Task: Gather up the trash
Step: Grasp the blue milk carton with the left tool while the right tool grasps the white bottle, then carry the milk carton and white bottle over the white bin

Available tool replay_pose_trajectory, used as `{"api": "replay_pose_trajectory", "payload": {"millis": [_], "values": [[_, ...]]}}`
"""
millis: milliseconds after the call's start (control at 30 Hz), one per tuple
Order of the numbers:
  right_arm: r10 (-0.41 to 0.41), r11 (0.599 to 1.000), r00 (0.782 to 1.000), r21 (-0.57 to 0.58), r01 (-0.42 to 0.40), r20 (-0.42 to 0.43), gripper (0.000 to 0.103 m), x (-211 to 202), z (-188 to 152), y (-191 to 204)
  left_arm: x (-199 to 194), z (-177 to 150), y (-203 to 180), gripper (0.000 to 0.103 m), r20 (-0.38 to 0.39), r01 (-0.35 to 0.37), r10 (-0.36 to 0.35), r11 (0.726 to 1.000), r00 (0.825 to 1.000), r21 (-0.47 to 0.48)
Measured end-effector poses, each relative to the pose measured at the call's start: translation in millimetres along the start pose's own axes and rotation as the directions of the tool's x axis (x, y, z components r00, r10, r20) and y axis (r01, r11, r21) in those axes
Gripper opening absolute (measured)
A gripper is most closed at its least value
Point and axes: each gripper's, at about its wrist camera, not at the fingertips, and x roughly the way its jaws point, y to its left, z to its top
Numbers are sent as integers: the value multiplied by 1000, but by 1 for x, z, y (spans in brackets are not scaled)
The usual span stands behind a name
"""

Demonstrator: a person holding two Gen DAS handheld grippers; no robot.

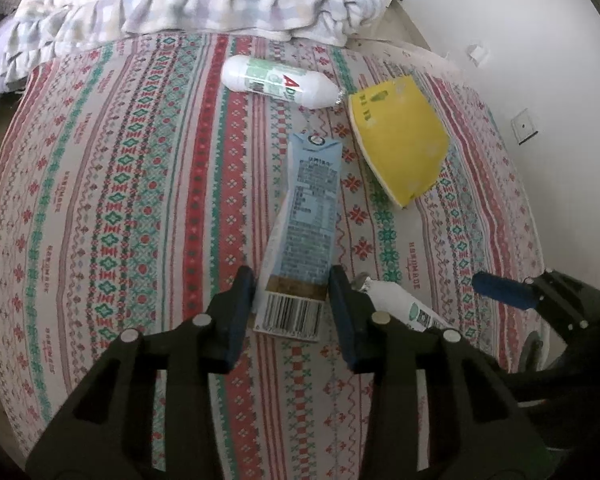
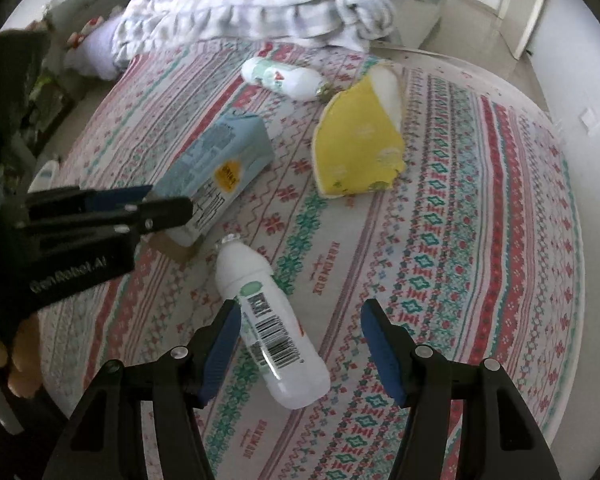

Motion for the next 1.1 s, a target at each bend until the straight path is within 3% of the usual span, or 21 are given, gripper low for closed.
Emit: {"api": "replay_pose_trajectory", "payload": {"millis": [367,733,900,1100], "values": [[-51,990,997,-135,43,-59,62,21,-7,29,-14,-4,15,40,6,8,-8,999,1000,-34],[-92,980,994,-183,79,-65,43,29,-8,43,-26,-5,26,40,26,30,-29,998,999,-58],[-22,993,999,-113,27,46,42,-3,-1,47,-35,-7,36,40,37,53,-50,994,998,-91],[2,998,999,-56,1,44,41,2,5,43,-47,-12,49,40,58,80,-74,990,996,-115]]}}
